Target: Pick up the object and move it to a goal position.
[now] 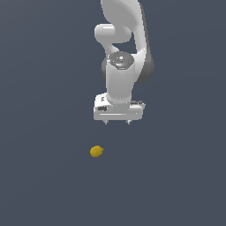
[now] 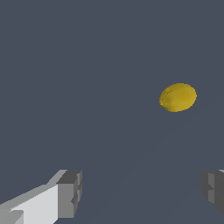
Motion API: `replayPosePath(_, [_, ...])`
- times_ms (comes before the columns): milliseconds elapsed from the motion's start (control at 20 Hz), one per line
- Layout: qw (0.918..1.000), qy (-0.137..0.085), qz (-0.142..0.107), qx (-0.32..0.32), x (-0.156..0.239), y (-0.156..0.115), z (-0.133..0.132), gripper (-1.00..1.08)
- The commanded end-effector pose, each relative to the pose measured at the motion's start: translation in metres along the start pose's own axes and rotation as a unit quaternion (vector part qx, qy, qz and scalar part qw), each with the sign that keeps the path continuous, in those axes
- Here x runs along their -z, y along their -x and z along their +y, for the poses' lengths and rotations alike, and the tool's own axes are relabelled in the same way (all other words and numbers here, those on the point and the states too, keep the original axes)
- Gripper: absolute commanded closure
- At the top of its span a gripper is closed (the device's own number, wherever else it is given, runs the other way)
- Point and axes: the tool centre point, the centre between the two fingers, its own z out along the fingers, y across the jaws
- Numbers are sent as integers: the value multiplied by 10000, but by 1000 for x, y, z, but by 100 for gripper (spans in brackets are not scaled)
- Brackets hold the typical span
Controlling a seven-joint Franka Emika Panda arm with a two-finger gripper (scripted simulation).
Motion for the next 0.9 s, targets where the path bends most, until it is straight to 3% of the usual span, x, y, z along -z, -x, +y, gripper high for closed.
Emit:
replayPosePath(0, [10000,-4,57,46,5,-3,-6,-92])
replayPosePath(450, [10000,-8,40,-44,1,-5,-2,-92])
replayPosePath(850, [9982,-31,-10,-600,-17,-25,20,-92])
